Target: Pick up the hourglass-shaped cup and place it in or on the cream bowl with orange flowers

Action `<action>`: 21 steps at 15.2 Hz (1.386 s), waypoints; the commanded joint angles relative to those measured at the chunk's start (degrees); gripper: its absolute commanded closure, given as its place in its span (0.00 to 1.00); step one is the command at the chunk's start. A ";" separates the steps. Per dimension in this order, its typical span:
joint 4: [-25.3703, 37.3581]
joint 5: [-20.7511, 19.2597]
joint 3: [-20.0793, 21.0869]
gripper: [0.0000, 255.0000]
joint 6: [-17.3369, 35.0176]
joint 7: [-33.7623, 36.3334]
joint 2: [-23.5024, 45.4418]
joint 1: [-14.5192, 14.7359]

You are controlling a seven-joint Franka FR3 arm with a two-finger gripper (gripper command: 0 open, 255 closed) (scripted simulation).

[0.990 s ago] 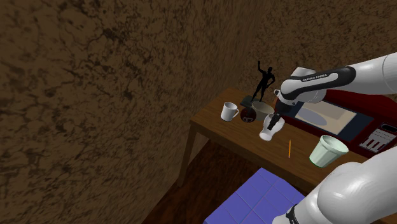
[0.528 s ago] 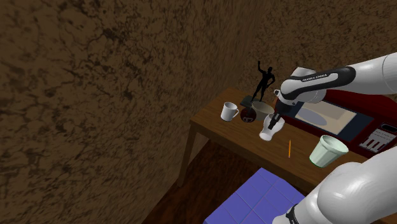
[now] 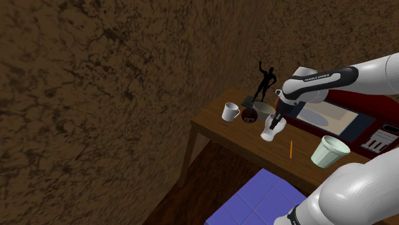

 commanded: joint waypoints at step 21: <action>10.97 -1.71 3.73 1.00 -17.98 2.38 -7.49 -0.70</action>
